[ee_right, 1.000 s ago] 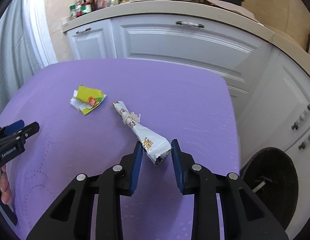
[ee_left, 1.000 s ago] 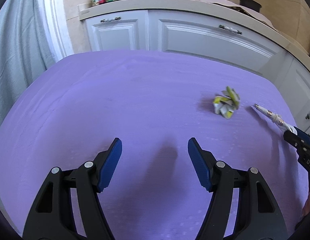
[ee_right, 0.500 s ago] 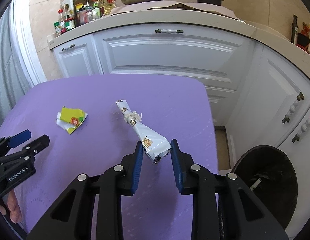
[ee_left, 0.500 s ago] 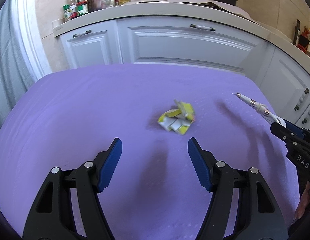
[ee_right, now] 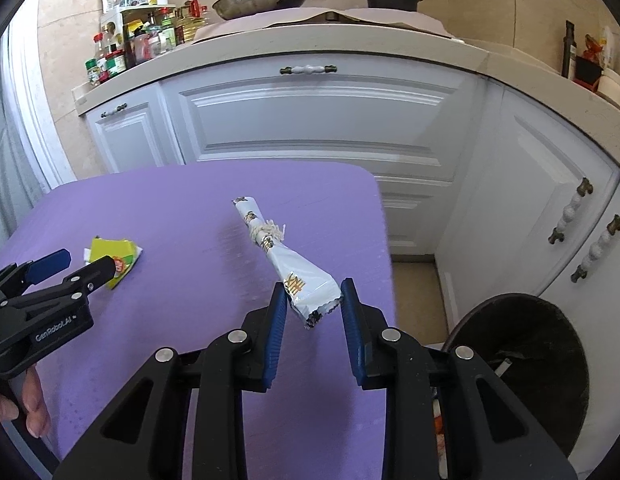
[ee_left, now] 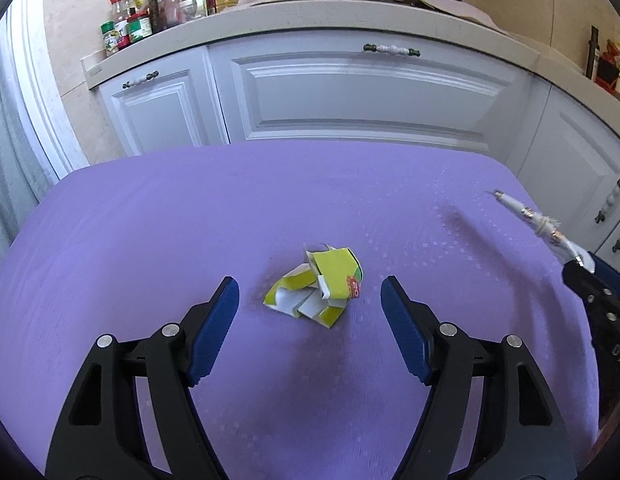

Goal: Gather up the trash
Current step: 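Grasp the white tube with the right gripper while the left gripper grasps the yellow-green packet, then carry the white tube and yellow-green packet over the bin and release both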

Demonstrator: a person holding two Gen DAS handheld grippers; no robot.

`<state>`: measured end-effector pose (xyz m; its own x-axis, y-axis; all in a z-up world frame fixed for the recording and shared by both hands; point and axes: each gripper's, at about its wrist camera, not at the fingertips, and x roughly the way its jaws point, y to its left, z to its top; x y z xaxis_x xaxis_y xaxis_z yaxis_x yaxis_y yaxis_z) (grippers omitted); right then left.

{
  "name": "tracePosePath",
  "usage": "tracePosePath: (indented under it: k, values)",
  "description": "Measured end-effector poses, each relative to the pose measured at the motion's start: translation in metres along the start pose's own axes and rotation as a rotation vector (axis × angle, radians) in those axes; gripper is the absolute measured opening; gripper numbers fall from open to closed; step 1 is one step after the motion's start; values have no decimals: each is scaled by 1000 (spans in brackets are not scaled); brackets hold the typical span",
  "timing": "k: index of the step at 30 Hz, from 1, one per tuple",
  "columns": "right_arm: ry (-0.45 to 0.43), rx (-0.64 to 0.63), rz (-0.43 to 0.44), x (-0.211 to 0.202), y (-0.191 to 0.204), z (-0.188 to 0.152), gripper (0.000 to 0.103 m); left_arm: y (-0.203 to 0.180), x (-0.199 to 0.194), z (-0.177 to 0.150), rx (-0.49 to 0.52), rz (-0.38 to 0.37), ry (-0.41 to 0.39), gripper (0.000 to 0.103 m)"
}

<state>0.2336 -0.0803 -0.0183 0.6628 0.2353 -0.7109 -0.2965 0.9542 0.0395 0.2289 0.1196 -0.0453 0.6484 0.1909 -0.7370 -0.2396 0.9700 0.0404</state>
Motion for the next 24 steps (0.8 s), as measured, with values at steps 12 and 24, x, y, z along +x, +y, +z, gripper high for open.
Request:
tracePosePath:
  k: [12,24]
  values:
    - [-9,-2,-15,0,-5,1,28,-7,10,1,43,3,7,38]
    - [-7,-2,-15,0,-4,1,28,-9,0,-2,71,-5,-25,26]
